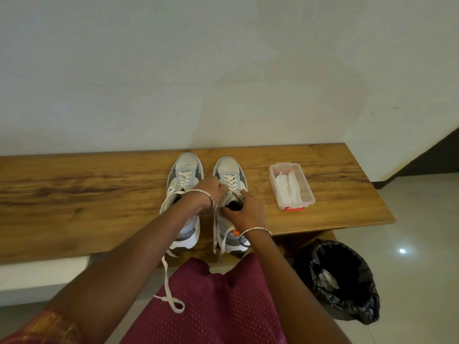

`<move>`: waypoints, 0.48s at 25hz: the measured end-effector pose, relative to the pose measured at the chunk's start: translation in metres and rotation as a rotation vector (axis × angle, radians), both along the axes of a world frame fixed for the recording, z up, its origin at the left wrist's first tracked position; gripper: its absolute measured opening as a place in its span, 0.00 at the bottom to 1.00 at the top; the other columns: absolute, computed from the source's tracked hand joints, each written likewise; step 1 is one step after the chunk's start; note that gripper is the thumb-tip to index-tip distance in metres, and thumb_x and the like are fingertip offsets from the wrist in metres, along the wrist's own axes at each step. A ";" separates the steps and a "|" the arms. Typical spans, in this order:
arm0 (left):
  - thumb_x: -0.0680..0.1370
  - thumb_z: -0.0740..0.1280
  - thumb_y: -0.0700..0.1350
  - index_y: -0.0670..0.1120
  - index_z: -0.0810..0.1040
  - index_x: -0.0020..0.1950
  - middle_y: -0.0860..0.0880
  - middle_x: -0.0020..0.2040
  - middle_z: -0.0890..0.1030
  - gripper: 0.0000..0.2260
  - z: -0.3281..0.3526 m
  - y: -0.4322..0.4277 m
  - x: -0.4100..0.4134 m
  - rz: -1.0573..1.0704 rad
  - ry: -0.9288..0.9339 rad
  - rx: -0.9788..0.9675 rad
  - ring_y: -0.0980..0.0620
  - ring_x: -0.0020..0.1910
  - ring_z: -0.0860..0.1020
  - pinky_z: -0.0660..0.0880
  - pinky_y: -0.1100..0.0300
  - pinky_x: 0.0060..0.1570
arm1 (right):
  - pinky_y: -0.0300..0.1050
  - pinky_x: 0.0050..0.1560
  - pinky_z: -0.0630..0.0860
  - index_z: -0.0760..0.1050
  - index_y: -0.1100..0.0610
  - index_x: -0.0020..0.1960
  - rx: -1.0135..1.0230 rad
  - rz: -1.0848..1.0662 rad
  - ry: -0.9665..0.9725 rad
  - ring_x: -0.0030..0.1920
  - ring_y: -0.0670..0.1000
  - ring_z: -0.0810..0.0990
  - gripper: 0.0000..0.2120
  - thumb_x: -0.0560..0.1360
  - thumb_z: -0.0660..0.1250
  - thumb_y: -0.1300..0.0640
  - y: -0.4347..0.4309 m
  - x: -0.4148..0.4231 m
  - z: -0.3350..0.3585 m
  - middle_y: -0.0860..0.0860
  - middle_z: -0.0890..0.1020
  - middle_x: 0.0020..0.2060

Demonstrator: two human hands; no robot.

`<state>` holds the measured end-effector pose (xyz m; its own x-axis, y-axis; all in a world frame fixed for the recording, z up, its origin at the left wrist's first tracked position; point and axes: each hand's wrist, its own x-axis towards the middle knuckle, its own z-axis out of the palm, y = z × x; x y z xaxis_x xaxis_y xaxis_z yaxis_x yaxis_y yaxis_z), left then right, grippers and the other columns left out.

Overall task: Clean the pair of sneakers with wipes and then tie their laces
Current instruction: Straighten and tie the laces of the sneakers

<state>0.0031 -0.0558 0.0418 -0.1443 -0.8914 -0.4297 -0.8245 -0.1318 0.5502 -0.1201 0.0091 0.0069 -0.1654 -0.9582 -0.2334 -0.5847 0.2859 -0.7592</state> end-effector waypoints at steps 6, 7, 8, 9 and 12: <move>0.83 0.62 0.41 0.40 0.80 0.52 0.48 0.36 0.73 0.08 0.029 -0.038 -0.006 0.044 -0.019 0.464 0.55 0.27 0.63 0.63 0.64 0.24 | 0.43 0.44 0.75 0.73 0.55 0.54 0.028 0.004 0.043 0.49 0.52 0.79 0.35 0.57 0.81 0.38 0.000 0.008 -0.006 0.50 0.79 0.49; 0.84 0.63 0.43 0.41 0.81 0.57 0.49 0.37 0.72 0.09 0.037 -0.043 -0.005 -0.013 -0.100 0.489 0.56 0.27 0.61 0.62 0.66 0.23 | 0.45 0.47 0.76 0.72 0.56 0.55 0.033 0.004 0.056 0.51 0.52 0.79 0.35 0.58 0.82 0.39 0.000 0.009 -0.007 0.51 0.79 0.50; 0.84 0.62 0.46 0.43 0.81 0.60 0.50 0.37 0.69 0.11 0.047 -0.046 -0.005 -0.049 -0.169 0.504 0.56 0.28 0.60 0.60 0.66 0.23 | 0.47 0.49 0.77 0.72 0.57 0.56 0.036 0.002 0.065 0.52 0.53 0.79 0.35 0.58 0.82 0.40 0.000 0.009 -0.006 0.51 0.79 0.52; 0.84 0.61 0.47 0.45 0.81 0.62 0.50 0.37 0.66 0.13 0.056 -0.048 -0.007 -0.071 -0.215 0.498 0.55 0.29 0.59 0.59 0.66 0.24 | 0.48 0.51 0.77 0.72 0.57 0.57 0.040 -0.001 0.069 0.54 0.53 0.78 0.35 0.59 0.82 0.40 0.000 0.009 -0.006 0.52 0.79 0.53; 0.84 0.62 0.45 0.43 0.77 0.67 0.48 0.38 0.65 0.14 0.070 -0.043 -0.016 -0.068 -0.246 0.447 0.54 0.29 0.57 0.59 0.66 0.21 | 0.52 0.53 0.78 0.72 0.59 0.56 0.033 0.005 0.093 0.54 0.55 0.79 0.33 0.61 0.81 0.42 0.000 0.010 -0.008 0.53 0.79 0.52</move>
<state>-0.0129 -0.0986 0.1117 -0.0418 -0.6047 -0.7953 -0.9374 -0.2517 0.2407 -0.1098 0.0090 -0.0014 -0.1829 -0.9512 -0.2484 -0.6540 0.3064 -0.6917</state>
